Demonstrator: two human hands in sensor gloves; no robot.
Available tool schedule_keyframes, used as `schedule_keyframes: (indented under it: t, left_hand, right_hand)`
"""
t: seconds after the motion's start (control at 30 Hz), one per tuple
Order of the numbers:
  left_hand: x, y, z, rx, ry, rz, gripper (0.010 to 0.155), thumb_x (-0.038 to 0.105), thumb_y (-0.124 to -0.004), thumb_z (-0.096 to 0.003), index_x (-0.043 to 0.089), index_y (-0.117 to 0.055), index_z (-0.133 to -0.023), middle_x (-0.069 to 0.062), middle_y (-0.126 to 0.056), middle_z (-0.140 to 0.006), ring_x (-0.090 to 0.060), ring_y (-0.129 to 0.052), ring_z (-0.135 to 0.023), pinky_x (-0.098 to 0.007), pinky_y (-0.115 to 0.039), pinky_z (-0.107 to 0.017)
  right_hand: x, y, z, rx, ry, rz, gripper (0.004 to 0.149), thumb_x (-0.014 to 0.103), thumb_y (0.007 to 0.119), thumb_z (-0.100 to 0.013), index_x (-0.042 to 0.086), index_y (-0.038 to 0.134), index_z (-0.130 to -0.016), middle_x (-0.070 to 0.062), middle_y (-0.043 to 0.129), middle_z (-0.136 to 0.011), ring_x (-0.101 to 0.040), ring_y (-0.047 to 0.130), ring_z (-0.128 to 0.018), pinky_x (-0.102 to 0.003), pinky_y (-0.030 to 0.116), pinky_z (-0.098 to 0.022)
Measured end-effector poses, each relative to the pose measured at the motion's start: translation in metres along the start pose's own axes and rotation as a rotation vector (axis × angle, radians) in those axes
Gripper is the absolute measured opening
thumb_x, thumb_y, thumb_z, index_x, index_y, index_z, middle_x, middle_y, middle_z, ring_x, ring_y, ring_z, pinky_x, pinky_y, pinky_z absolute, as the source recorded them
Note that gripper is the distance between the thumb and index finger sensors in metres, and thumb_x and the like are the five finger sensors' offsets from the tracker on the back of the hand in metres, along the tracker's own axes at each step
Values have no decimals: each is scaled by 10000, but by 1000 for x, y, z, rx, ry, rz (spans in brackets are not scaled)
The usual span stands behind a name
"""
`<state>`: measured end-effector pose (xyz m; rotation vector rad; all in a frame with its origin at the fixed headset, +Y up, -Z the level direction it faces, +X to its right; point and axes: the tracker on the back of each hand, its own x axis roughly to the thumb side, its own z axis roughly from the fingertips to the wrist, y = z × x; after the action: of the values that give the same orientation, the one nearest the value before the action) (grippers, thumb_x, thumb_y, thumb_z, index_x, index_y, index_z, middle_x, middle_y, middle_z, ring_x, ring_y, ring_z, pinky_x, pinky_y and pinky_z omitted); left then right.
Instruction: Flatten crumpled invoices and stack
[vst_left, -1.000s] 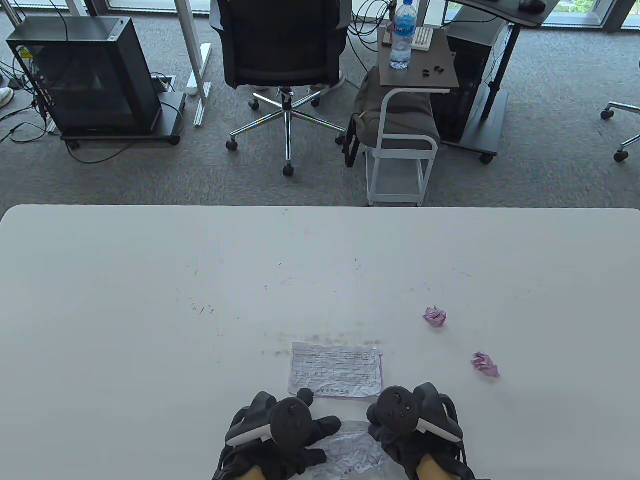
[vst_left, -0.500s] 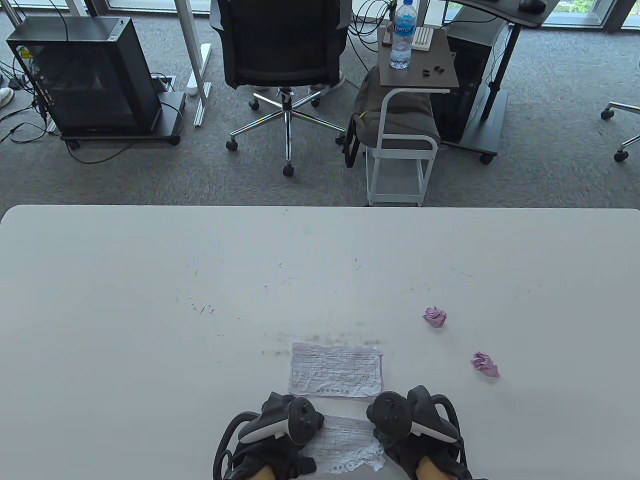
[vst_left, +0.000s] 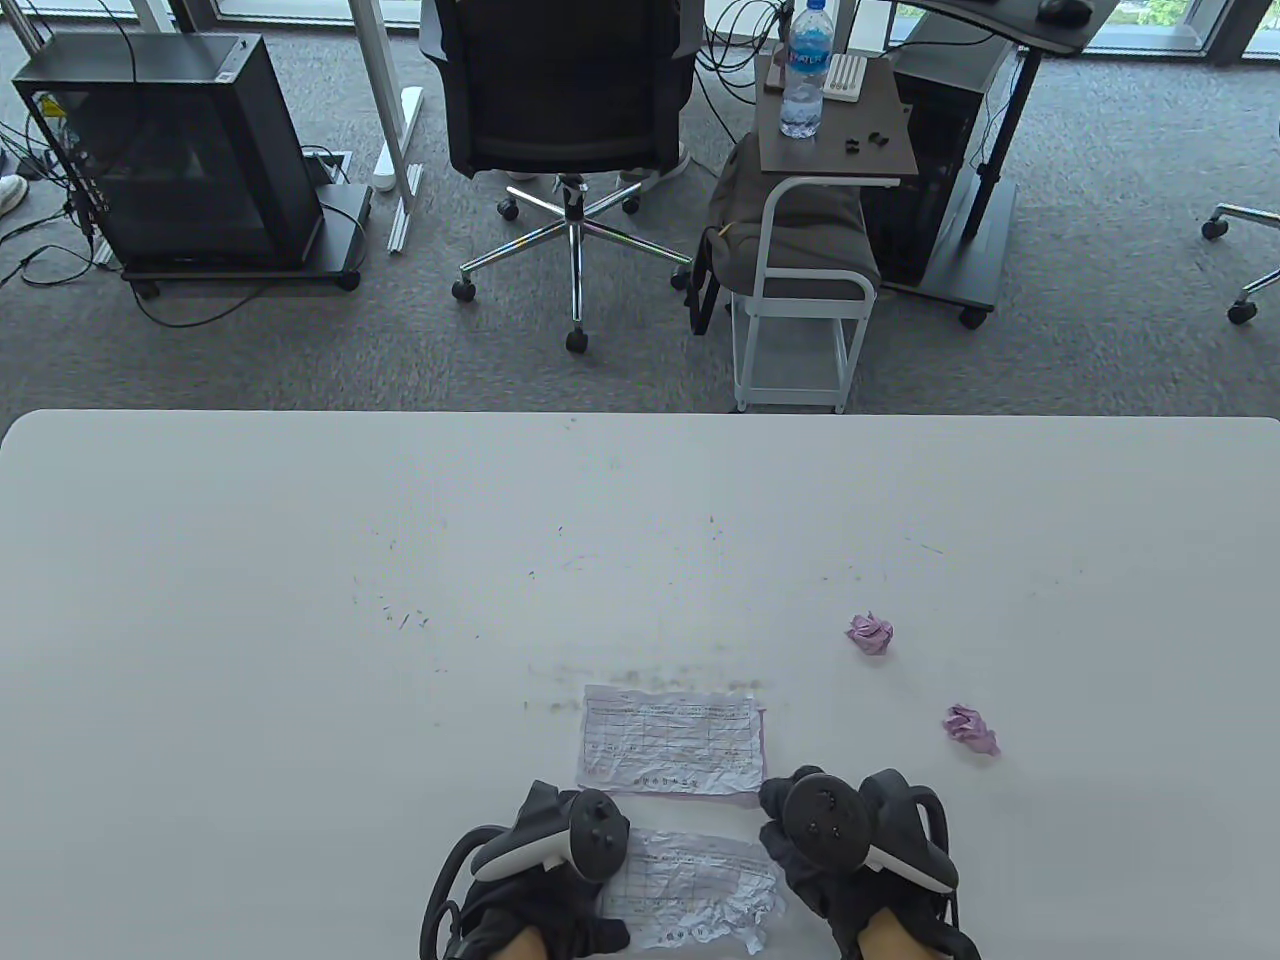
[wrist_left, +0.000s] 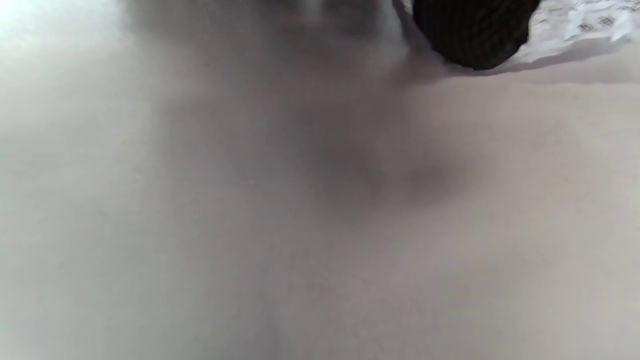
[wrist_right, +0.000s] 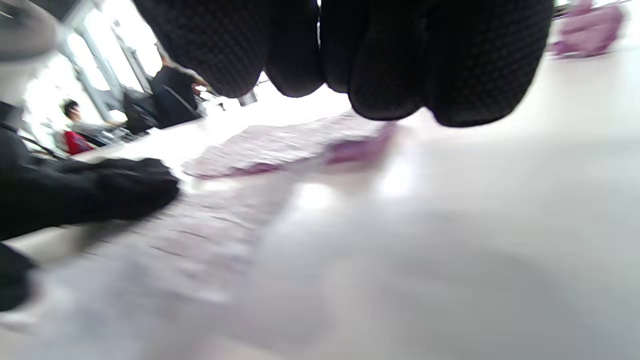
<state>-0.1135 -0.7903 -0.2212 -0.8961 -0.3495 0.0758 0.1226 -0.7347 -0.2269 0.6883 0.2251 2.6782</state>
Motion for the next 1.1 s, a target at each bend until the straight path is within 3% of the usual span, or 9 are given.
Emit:
schedule_keyframes:
  t: [0.1,0.27,0.37,0.47,0.7,1.1]
  left_hand:
    - [0,0,0,2,-2,3,867,509,-723,-543,300,-57,-1056,-131,162,-1009,-507,130,-938,-699,-197,-643]
    - [0,0,0,3,-2,-2,866,510,-721,-545,296,-56,-1058,-134,161,-1010,-511,128,-938,-700,-199,-644]
    - [0,0,0,3,0,1,867,508,-723,-544,295,-57,-1058,-135,161,-1010,-512,127,-938,-702,-199,-644]
    - [1,0,0,3,1,3,871,499,-729,-544,294,-57,-1058,-133,161,-1011,-513,128,-938,-703,-199,-644]
    - [1,-1,1,-1,2,11,868,504,-725,-546,296,-55,-1057,-128,166,-1008,-509,134,-935,-700,-193,-643]
    - [0,-1,1,1,2,18,869,504,-726,-546,297,-55,-1058,-125,167,-1008,-508,137,-934,-700,-189,-643]
  right_hand:
    - [33,5,-5,21,-159,21,416,373,763,-533,153,712,-882,-238,629,-983,-402,781,-769,-510,816,-478]
    - [66,39,-10,208,-314,131,393,389,748,-536,183,732,-869,-208,617,-1017,-408,747,-817,-547,782,-525]
    - [75,61,-9,336,-359,225,441,403,738,-538,202,690,-927,-201,572,-1050,-428,692,-860,-567,745,-556]
    - [79,71,-9,436,-342,296,476,422,733,-541,208,645,-957,-181,519,-1065,-427,594,-881,-578,682,-587]
    - [73,61,-12,453,-298,292,398,432,738,-543,197,766,-863,-99,692,-974,-375,723,-813,-558,727,-570]
    - [41,46,-12,571,-40,314,336,501,732,-545,231,887,-671,-48,898,-746,-318,919,-632,-543,814,-486]
